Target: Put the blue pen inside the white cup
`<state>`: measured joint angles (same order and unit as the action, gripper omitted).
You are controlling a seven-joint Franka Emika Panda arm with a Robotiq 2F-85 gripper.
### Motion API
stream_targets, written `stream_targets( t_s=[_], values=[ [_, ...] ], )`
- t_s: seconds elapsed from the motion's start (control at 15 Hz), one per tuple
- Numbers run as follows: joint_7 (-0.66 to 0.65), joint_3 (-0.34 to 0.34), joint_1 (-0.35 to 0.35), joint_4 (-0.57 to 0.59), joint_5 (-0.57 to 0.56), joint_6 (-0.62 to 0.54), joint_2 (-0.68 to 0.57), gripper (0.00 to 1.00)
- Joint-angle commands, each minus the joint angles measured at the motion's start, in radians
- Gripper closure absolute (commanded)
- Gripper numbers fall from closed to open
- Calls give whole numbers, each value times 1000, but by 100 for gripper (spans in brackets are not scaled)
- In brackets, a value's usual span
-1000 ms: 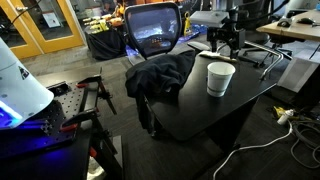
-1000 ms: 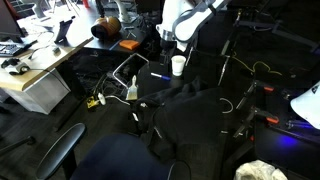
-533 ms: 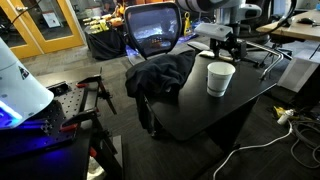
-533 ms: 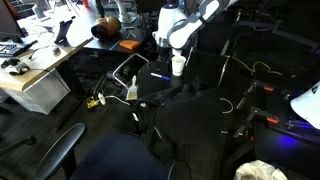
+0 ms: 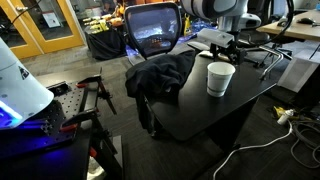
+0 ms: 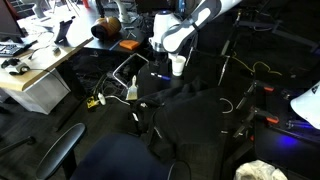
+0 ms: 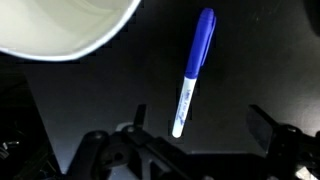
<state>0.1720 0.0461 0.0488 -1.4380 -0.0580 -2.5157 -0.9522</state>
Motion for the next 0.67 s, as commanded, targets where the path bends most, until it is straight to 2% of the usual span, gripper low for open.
stream_targets(
  t_s=[0.0, 0.27, 0.6],
  values=[
    [20, 16, 10, 103, 22, 106, -47, 0],
    [30, 17, 9, 165, 20, 150, -84, 0],
    [40, 18, 11, 217, 17, 139, -130, 0]
  ],
)
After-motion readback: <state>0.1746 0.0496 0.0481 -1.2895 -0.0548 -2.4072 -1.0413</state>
